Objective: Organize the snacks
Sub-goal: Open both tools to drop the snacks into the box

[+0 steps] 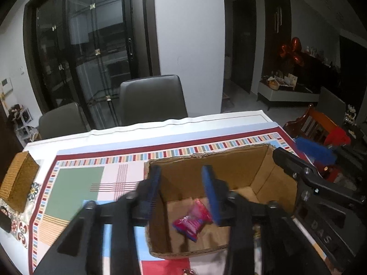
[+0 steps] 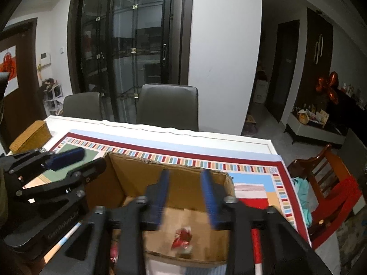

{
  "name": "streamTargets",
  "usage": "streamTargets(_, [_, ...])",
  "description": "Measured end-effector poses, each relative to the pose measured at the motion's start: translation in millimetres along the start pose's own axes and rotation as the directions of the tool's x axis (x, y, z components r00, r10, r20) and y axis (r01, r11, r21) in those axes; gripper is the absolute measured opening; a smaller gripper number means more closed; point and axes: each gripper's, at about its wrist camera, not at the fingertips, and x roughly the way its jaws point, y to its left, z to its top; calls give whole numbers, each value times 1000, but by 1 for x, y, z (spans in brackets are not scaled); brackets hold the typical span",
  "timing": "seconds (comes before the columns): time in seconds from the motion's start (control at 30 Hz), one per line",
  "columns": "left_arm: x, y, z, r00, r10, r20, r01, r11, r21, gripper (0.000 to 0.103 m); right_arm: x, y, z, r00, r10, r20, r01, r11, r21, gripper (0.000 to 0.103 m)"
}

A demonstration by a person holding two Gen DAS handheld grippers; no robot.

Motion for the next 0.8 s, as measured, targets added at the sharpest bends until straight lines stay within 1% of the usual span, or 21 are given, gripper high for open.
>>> streamTargets(0.03, [-2,0,-1,1000,8,10,-8,1000,6,50,-2,0,0,1000,-10,12,10,1000,0,59])
streamTargets(0.1, [-6,0,-2,1000,25,20,-25,1000,11,55,-7,-1,1,999,-29,32,29,1000,-2,66])
streamTargets(0.13, [-5,2,-2,999,26,18,-26,1000,7,59,-9,-2,3,999,-33,35,33,999,0,67])
streamTargets(0.2, [-7,5,-2,999,30,13,-30,1000,-5,64,-11,-5,3,999,-35,36,35,999,11,69])
streamTargets(0.3, [-11,8,-3,999,46,21,-45,999,-14,68,-12,-8,2,998,-44,34,44,999,19,69])
streamTargets(0.73, [-29,7,-17,996,92,15,-92,995,-37,70,-26,-18,-12,997,-74,20,73,996,54,69])
streamTargets(0.8, [-32,6,-19,996,90,11,-89,995,-38,71,-29,-21,-13,997,-80,15,79,995,64,69])
